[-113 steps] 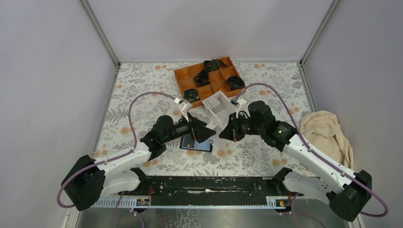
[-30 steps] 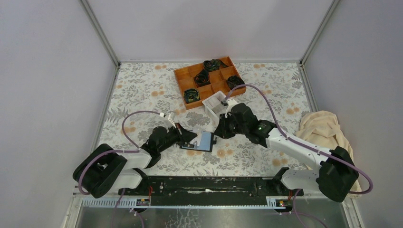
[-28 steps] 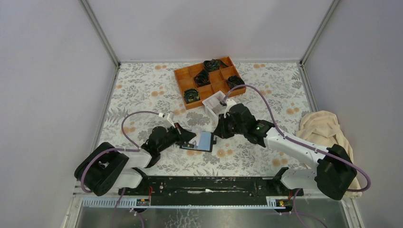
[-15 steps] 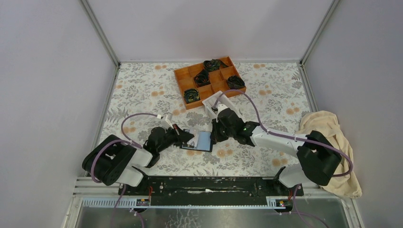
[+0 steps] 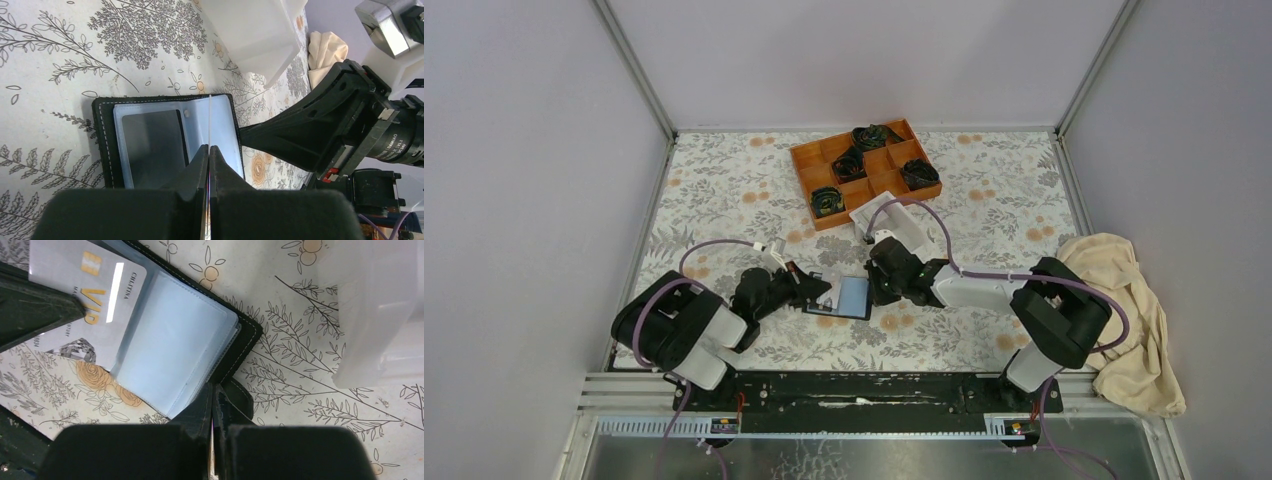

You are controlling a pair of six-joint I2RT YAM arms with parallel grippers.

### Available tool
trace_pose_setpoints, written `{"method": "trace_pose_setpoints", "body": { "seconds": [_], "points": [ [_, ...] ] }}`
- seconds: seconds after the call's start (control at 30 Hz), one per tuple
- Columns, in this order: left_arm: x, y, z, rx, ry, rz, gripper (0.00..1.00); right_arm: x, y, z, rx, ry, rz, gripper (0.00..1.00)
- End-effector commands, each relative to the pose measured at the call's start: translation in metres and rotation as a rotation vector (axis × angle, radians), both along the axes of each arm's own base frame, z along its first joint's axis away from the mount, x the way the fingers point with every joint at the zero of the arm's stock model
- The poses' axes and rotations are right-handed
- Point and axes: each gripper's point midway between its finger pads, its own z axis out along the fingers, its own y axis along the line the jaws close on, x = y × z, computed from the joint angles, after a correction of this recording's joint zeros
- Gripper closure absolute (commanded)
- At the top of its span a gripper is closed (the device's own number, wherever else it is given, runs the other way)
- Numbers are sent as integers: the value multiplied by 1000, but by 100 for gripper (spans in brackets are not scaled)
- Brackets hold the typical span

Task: Put the credit cards into the card holder
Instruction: Insert the credit card into the card holder.

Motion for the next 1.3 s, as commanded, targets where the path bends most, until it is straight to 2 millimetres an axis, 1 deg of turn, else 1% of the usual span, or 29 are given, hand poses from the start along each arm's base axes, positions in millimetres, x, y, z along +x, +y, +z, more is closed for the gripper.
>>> {"method": "trace_pose_setpoints", "body": {
  "seconds": [0.0,0.4,0.53,0.8,1.03,1.27],
  "points": [
    [5,0,12,-35,-53,2,100,16,15,13,28,-66,-19,100],
    [6,2,5,-49,-28,20,100,16,10,2,-9,-52,-31,100],
    [6,6,2,-50,-15,46,100,15,8,-1,-17,-48,-34,100],
    [6,13,-3,-59,17,98,100,14,9,-1,-18,-49,-32,100],
    [5,9,-3,-99,39,91,100,13,9,-2,-23,-48,-29,100],
    [2,3,1,-162,49,64,100,12,8,-3,-29,-46,-31,100]
  ]
}}
